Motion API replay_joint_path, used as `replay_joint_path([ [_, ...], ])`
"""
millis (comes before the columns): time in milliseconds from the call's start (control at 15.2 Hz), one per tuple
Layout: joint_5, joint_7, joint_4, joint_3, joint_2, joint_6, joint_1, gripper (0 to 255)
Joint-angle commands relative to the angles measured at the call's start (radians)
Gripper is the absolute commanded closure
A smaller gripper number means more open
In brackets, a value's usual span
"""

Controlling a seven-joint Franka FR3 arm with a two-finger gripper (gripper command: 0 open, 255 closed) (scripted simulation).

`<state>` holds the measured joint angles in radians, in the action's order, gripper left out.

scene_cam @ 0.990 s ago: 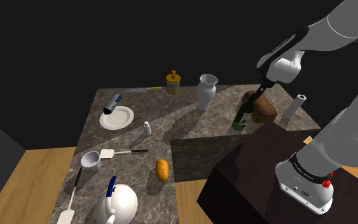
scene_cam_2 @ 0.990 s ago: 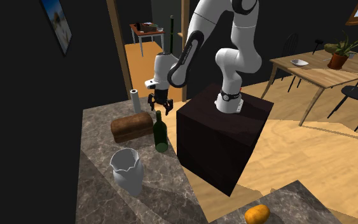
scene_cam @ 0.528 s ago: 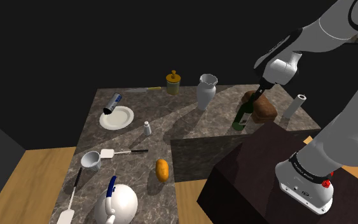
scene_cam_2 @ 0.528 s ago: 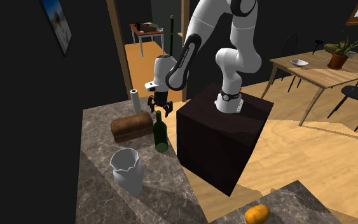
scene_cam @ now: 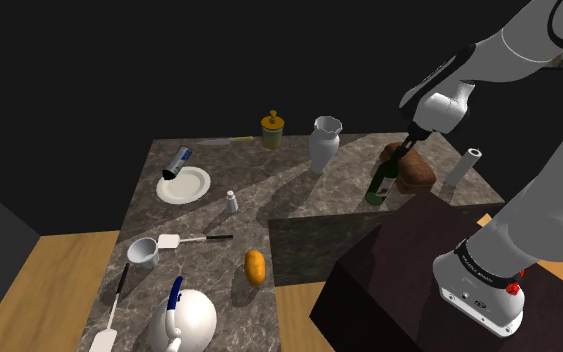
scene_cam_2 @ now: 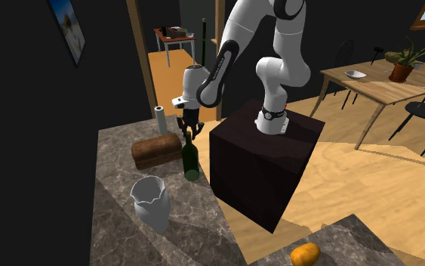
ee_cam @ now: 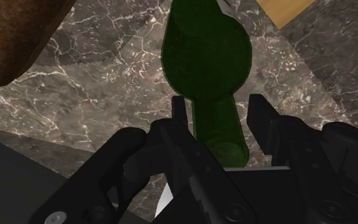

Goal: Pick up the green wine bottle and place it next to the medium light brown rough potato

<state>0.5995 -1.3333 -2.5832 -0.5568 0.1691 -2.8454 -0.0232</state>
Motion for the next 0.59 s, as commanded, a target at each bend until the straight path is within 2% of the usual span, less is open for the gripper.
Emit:
replay_joint_path([
  [0, 0.000, 0.000, 0.000, 0.000, 0.000, 0.000, 0.000, 255],
  [198, 0.001, -0.001, 0.000, 0.001, 0.001, 0.000, 0.000, 255],
  [528, -0.199, 0.153, -0.020, -0.087, -0.092, 0.042, -0.053, 255],
])
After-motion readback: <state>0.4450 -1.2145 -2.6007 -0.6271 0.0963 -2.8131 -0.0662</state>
